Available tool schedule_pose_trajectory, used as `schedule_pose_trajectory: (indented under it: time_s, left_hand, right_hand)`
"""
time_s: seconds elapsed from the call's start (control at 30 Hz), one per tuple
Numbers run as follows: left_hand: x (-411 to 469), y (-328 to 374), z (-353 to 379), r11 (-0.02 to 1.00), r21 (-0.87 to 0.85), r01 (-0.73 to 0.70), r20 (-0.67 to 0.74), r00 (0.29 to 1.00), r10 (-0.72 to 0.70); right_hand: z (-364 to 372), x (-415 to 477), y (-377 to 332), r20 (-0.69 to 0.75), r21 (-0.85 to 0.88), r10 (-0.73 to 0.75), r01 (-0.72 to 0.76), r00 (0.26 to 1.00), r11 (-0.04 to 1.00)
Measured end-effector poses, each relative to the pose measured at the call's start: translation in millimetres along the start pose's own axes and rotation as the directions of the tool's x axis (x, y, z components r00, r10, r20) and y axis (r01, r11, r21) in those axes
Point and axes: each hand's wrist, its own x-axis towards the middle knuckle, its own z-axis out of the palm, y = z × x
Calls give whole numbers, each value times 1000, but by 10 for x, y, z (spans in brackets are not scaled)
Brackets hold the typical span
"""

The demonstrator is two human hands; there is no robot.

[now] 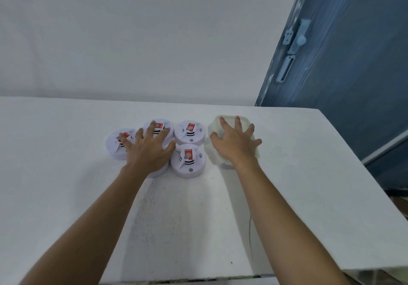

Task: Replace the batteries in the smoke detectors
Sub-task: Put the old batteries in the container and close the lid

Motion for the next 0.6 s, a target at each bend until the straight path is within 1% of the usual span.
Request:
schedule_pose_trajectory:
  time_s: [0.3, 0.47, 0.6]
  left_hand:
    - [-2, -7, 24, 1000, -10, 0, -10, 1000, 0]
    - [5, -6, 14, 1000, -26, 5, 3, 1000, -5]
    - [4, -11, -10, 996, -88, 20, 27, 999, -18]
  right_hand:
    - [19, 17, -20, -9, -6, 2, -2, 1000, 1000]
    - [-15, 24, -27, 27, 24, 7, -8, 1000, 1000]
    - [-37, 8, -35, 40, 6, 13, -13, 999, 1000]
